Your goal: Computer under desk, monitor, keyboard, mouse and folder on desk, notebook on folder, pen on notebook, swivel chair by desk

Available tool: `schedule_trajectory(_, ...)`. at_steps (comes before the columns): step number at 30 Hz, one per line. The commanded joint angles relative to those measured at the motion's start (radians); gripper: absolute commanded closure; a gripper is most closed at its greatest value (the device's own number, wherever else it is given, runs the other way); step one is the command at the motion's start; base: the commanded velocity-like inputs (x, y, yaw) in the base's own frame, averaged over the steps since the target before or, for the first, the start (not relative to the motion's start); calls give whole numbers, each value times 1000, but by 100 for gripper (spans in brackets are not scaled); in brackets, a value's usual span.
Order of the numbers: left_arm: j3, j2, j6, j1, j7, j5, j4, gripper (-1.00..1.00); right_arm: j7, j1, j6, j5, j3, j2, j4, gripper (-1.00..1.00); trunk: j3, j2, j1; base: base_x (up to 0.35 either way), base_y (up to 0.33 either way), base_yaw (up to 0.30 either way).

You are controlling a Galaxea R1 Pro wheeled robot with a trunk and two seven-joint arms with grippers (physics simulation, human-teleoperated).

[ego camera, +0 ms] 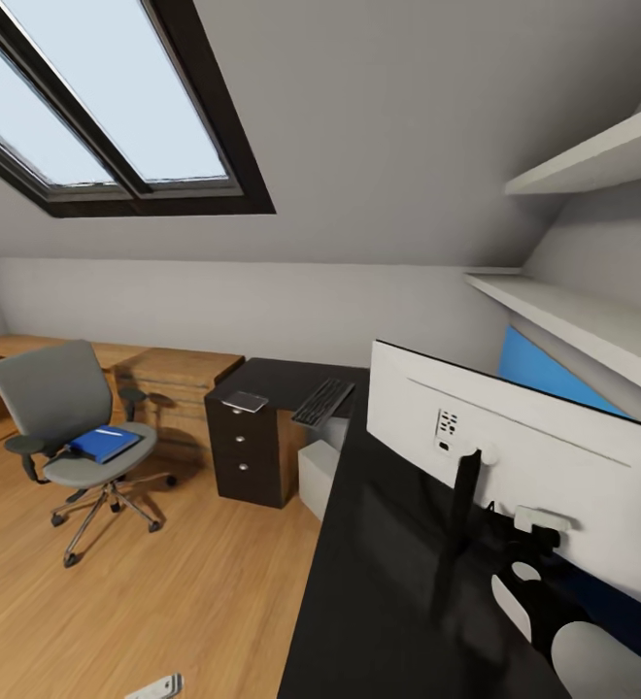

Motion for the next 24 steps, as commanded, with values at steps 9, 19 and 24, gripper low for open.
schedule_trajectory(9,-5,1,3,-1,10,7,-2,-100,-4,-1,-2,-11,9,-9,0,-100,-2,-1,1,59,0,0)
schedule_trajectory(19,-6,1,3,-1,10,7,-1,-100,-5,-1,-2,-11,9,-8,-1,-100,-2,-1,1,-61,0,0)
schedule_trajectory(24,-6,1,3,-1,10,8,-1,-100,-5,-1,-2,-11,9,-6,-2,-100,-2,-1,1,-275,0,0)
